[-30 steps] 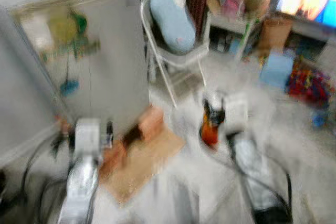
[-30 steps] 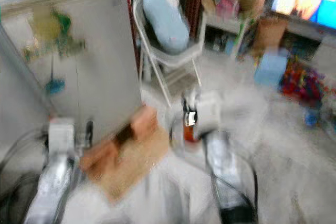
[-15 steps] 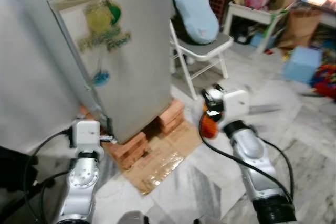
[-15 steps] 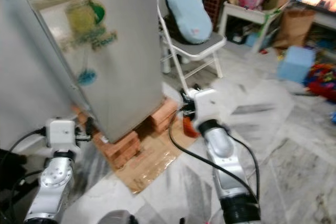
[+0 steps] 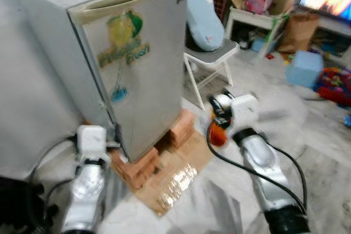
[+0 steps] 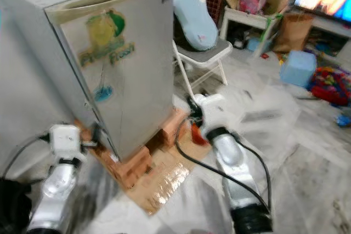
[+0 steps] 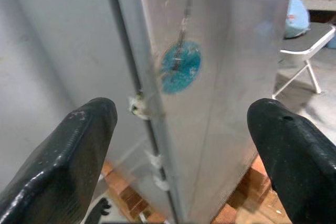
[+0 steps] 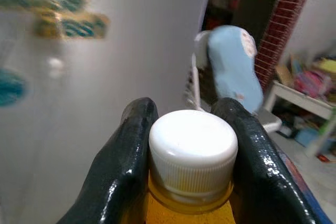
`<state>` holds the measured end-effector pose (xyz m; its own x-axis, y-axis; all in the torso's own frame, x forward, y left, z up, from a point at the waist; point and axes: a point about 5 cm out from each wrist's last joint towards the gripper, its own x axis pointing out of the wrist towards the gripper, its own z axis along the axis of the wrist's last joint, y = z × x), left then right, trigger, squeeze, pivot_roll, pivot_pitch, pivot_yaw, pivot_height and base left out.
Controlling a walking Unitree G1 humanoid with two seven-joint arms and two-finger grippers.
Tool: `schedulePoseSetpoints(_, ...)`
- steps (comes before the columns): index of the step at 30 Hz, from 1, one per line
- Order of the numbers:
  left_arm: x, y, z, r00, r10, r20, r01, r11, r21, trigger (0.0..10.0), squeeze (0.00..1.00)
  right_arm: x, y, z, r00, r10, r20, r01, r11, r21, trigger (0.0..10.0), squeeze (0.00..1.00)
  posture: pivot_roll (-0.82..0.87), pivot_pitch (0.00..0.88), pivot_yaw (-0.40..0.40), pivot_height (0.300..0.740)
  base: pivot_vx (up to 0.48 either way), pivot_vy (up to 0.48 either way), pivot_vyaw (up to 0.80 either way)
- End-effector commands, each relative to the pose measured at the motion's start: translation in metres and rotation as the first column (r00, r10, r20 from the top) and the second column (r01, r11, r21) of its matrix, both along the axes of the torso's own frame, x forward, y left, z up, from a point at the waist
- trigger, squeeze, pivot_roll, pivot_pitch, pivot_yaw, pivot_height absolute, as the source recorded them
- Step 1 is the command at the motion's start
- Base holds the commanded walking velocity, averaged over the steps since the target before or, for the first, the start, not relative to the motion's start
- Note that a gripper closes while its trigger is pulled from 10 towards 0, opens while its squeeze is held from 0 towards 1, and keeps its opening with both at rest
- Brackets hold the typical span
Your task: Restocking fridge
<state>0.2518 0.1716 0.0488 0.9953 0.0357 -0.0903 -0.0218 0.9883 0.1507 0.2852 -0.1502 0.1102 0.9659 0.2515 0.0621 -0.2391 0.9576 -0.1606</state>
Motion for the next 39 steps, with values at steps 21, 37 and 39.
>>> schedulePoseSetpoints(21,0.0,0.01,0.004,1.0,0.008,0.024,-0.008,1.0,0.004,10.0,0.0,0.005,0.014,0.01,0.998,0.05,0.046,-0.05,0.999,0.01,10.0,0.0,0.02,0.0,-0.036,0.74,0.201,0.0,0.0)
schedulePoseSetpoints(37,0.024,0.005,0.005,0.998,-0.066,0.011,0.067,0.995,-0.078,10.0,0.0,0.004,0.012,0.01,0.997,0.06,0.044,-0.06,0.998,-0.003,10.0,0.0,0.0,0.0,-0.051,0.74,0.0,0.0,0.0)
schedulePoseSetpoints(39,0.036,0.002,0.007,0.996,-0.087,0.008,0.087,0.992,-0.087,10.0,0.0,0.004,0.011,0.01,0.997,0.064,0.042,-0.064,0.998,-0.009,10.0,0.0,-0.01,0.0,-0.052,0.74,0.0,0.0,0.0)
